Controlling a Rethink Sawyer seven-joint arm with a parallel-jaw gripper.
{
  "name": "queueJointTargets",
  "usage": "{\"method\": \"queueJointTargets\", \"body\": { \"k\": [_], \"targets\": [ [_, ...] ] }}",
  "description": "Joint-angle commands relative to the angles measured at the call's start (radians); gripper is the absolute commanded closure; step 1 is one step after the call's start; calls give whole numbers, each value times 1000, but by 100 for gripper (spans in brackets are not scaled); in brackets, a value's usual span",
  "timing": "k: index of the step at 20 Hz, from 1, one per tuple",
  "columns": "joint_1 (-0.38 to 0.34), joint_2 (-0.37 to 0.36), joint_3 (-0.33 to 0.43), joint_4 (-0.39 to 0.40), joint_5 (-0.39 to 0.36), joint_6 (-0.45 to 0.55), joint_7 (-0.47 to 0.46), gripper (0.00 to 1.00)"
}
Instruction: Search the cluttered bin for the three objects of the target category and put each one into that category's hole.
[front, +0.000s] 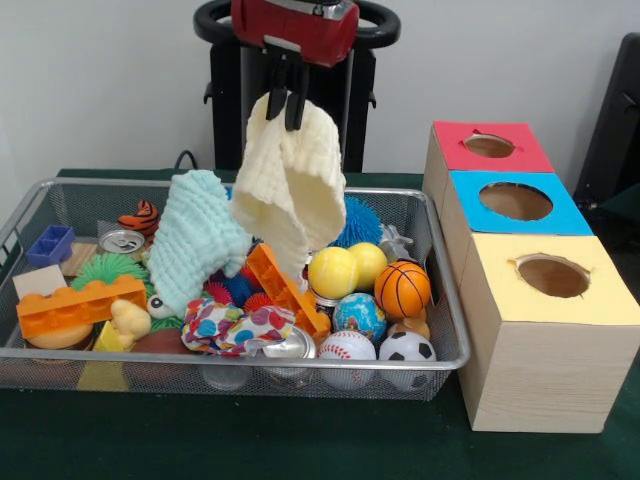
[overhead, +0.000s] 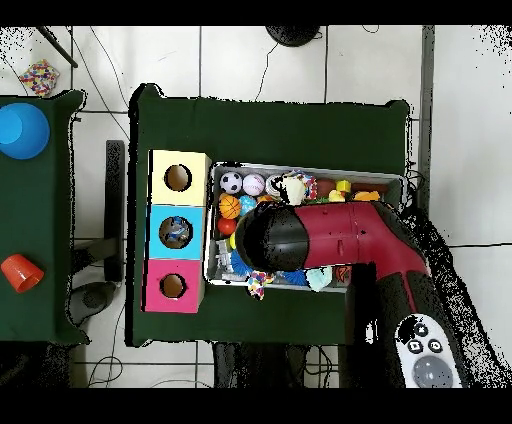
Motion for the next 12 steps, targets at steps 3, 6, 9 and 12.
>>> {"method": "queueJointTargets", "body": {
  "k": [3,6,9,12],
  "targets": [
    [8,22,16,-12,-37,-24,-73,100],
    [14,29,10,-7,-46,-36,-62,100],
    [17,32,9,-3,-42,-38,-53,100],
    [10,35,15,54,-6,-90,-18,100]
  ]
}}
